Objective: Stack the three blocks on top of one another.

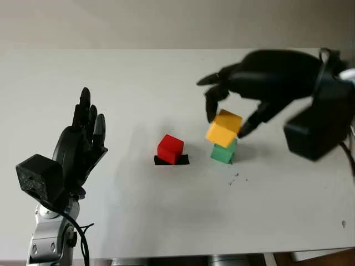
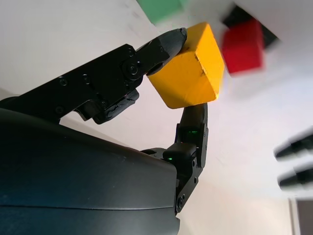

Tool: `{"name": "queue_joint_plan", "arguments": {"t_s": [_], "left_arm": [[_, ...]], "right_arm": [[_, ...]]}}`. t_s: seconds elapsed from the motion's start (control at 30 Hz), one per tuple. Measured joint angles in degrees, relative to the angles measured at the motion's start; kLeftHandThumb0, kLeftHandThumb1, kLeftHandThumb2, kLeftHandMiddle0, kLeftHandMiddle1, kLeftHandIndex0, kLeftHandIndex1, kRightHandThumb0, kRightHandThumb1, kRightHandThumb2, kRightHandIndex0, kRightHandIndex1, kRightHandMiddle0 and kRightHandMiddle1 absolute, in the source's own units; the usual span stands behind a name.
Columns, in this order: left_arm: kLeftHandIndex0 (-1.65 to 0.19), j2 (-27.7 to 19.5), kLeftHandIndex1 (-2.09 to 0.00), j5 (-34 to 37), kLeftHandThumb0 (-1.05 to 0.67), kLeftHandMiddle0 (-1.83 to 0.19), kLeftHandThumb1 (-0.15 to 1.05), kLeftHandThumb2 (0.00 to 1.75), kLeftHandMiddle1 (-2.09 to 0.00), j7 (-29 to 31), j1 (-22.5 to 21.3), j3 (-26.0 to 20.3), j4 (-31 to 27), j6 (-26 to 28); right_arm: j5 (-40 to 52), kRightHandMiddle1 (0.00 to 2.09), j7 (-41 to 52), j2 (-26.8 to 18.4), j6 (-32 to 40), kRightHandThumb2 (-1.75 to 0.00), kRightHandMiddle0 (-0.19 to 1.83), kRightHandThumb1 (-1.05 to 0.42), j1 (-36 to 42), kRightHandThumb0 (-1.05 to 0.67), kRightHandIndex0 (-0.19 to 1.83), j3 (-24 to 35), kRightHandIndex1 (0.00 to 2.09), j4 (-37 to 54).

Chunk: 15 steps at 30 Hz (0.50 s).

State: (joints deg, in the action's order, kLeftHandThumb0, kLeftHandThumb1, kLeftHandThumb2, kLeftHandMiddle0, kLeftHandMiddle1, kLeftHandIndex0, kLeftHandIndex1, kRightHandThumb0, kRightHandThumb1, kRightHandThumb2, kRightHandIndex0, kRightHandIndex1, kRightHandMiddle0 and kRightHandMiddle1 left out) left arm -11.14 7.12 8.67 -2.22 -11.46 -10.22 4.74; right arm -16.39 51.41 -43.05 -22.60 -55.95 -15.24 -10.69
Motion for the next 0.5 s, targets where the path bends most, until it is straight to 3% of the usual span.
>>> {"name": "queue_joint_plan", "arguments": {"t_s": [0.23, 0.5], "left_arm": [[0.19, 0.24, -0.03, -0.33, -0.69, 0.19, 1.05, 0.68, -0.04, -0.34, -0.16, 0.46, 0.02, -0.95], [0.19, 0.42, -0.02, 0.08, -0.76, 0.19, 1.05, 0.68, -0.02, -0.59, -0.33, 0.44, 0.26, -1.46]], "right_arm": [[0.35, 1.41, 1.14, 7.26, 5.70, -0.06, 0.43, -0.93, -4.05, -0.37, 0.22, -1.38, 0.04, -5.83], [-2.27, 1.56, 0.47, 13.37, 9.00, -0.06, 0.33, -0.95, -7.58, -0.37, 0.21, -4.09, 0.05, -11.83]]}}
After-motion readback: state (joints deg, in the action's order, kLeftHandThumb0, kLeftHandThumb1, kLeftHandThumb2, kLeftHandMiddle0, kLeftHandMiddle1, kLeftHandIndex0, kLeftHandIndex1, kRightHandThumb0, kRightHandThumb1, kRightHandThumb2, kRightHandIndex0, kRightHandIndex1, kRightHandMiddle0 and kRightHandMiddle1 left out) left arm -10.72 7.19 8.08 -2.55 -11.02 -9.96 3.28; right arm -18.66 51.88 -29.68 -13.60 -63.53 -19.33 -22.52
